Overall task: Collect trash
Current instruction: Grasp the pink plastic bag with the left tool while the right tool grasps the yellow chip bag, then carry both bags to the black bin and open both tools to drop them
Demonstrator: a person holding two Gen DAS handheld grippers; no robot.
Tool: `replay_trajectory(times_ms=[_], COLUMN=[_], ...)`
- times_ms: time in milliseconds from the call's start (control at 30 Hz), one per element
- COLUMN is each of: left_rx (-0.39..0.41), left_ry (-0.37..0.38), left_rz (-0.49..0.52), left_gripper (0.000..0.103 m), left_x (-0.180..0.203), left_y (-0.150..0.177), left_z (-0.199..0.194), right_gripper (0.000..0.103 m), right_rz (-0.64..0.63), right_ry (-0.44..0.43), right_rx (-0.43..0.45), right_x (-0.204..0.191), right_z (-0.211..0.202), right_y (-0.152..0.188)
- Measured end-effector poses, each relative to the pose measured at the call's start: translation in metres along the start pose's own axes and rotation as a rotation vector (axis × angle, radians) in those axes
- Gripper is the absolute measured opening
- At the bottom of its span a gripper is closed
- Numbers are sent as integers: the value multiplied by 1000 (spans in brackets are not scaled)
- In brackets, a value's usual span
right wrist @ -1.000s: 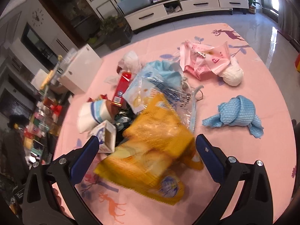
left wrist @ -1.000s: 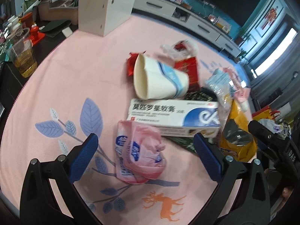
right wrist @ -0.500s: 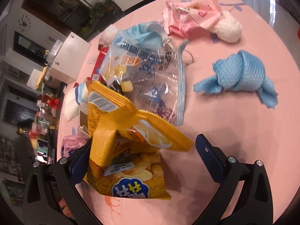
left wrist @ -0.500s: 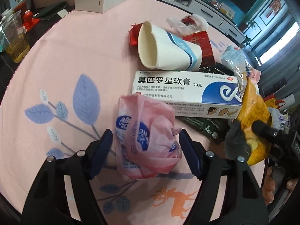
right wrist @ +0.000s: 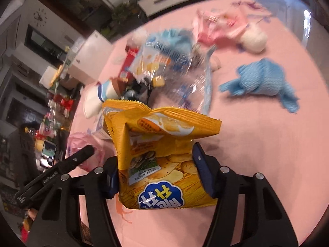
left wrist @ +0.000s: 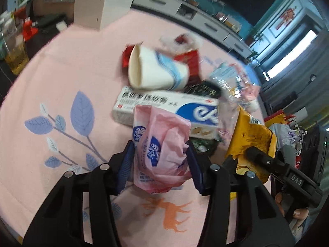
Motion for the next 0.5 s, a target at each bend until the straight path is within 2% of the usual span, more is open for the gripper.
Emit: replay_trajectory(times_ms=[100,333,433,500], left_rx=[47,125,145,170], left_ry=[40,134,194,246], left_rz=[28,109,155,222], left_gripper=[52,52,52,52], left_x=[14,64,100,134], left_y=[2,11,13,19], left_z=[-18,-44,-47,-49], right_gripper=[62,62,62,62], right_rz=[-16,-4,27,67], right_ry=[78,179,219,263], right_rx=[109,314,390,440], right_x=[7,31,47,67], right_z=[-28,-93,-119,-139], right_y=[5,0,-4,-6])
Point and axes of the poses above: each gripper's, at about its wrist camera, not at the fingertips, and z roughly the way its jaws point, x to its right, y to its underside, the point moved 2 cm from there along z, roughly the way its jaws point, and after that the axes turned 3 degrees about y, right-handed, at the moved point
